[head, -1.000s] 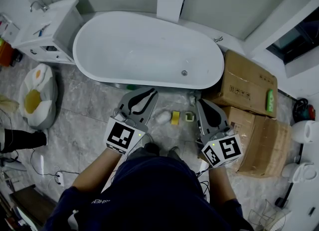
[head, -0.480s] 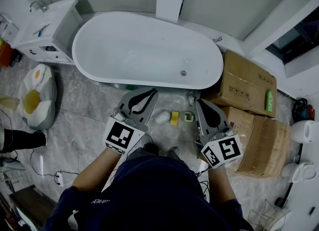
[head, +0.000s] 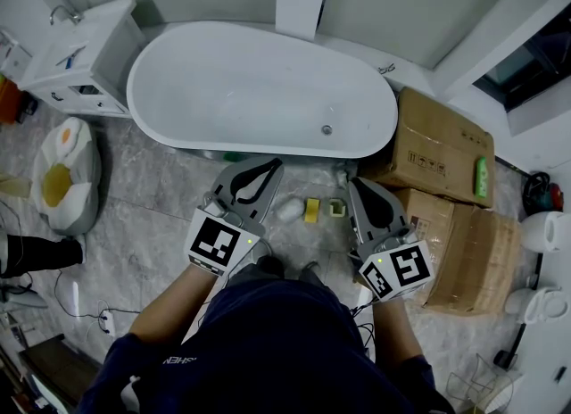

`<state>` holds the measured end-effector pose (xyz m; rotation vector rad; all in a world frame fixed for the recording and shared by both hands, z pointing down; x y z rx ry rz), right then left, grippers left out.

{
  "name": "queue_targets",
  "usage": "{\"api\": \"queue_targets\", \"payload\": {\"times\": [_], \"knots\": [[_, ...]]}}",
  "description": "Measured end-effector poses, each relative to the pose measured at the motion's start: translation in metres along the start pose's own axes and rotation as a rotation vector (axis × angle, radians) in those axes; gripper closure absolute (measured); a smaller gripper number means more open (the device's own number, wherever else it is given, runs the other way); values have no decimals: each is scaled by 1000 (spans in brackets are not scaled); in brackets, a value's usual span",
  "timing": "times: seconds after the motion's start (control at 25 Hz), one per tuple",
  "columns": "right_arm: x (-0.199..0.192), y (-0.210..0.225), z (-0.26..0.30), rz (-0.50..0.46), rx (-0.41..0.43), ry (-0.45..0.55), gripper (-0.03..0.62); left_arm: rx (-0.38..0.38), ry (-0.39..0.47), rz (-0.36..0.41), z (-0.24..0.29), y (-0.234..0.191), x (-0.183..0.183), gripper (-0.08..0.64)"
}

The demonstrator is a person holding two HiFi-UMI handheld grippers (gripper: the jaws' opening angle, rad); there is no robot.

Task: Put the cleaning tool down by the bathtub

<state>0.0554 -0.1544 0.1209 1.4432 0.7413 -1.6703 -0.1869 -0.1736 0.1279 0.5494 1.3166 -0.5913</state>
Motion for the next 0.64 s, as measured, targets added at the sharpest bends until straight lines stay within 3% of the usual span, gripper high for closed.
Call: {"api": "queue_targets", "payload": {"times": [0.64], "knots": [[2, -6, 2, -17, 21, -8, 589, -19, -2, 10, -1, -1, 3, 526]]}}
Point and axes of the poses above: the fingertips, and each gripper's own axes: z forward along the fingers, y to its right, x out of its top, the point moved 10 cm from there along -z, backward along the fingers, and after that the axes turned 6 degrees about -x, right-handed, at the moved point
